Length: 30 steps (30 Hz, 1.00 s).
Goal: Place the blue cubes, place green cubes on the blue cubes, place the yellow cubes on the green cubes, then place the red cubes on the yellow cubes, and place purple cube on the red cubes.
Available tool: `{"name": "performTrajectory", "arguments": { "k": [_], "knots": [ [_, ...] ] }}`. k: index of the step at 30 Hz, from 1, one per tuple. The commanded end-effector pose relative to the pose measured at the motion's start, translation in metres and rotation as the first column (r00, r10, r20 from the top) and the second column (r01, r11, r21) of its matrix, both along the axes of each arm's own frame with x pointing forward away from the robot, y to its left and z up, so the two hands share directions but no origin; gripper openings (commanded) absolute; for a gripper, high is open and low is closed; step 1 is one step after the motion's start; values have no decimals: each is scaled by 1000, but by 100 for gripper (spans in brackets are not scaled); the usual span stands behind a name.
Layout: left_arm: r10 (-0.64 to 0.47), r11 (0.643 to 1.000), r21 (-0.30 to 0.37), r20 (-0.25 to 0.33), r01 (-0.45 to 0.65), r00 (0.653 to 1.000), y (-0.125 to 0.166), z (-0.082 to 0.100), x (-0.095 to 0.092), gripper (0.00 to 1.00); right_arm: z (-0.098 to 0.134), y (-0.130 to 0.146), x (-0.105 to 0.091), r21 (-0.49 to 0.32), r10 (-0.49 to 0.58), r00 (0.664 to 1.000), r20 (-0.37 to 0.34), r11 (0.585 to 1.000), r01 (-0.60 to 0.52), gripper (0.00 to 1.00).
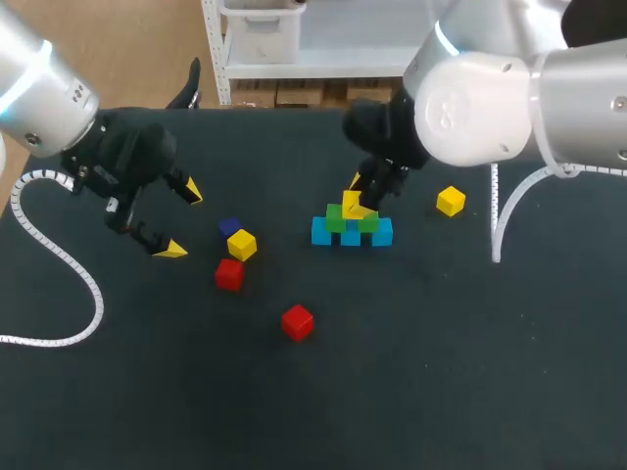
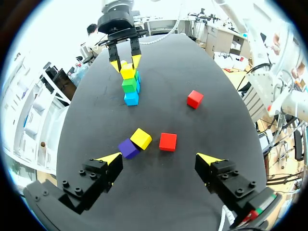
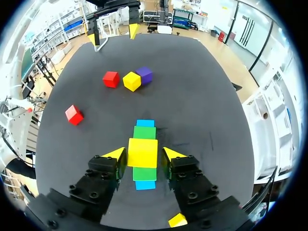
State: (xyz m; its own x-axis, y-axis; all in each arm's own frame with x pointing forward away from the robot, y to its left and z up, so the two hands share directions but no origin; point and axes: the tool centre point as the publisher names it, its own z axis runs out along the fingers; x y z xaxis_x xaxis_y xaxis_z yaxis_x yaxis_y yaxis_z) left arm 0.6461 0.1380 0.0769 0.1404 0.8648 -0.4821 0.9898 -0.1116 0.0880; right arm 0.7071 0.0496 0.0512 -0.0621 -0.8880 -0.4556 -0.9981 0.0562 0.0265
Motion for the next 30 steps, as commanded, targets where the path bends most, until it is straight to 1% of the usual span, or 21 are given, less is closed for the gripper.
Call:
{"name": "performTrajectory", "arguments": {
  "k": [1, 8, 21, 23, 24, 26, 30],
  "knots": [
    [-3, 1000, -5, 3, 3, 1000, 1, -1, 0, 100, 0, 1, 2, 3, 2, 1000, -3, 1000, -2, 47],
    [-3, 1000, -5, 3, 3, 1000, 1, -1, 0, 100, -1, 2, 2, 7, 6, 1000, -6, 1000, -6, 43],
    [-3, 1000, -5, 3, 3, 1000, 1, -1, 0, 100, -1, 4, 3, 11, 17, 1000, -7, 1000, -16, 44],
    [-3, 1000, -5, 3, 3, 1000, 1, -1, 0, 100, -1, 4, 3, 9, 20, 1000, -10, 1000, -20, 49],
    [-3, 1000, -5, 3, 3, 1000, 1, -1, 0, 100, 0, 5, 3, 4, 27, 1000, -14, 1000, -27, 100],
    [-3, 1000, -5, 3, 3, 1000, 1, -1, 0, 100, 3, 5, 2, 1, 33, 999, -13, 999, -33, 100],
    [-3, 1000, -5, 3, 3, 1000, 1, -1, 0, 100, 16, -2, -1, 38, 80, 997, -18, 996, -79, 100]
  ]
}}
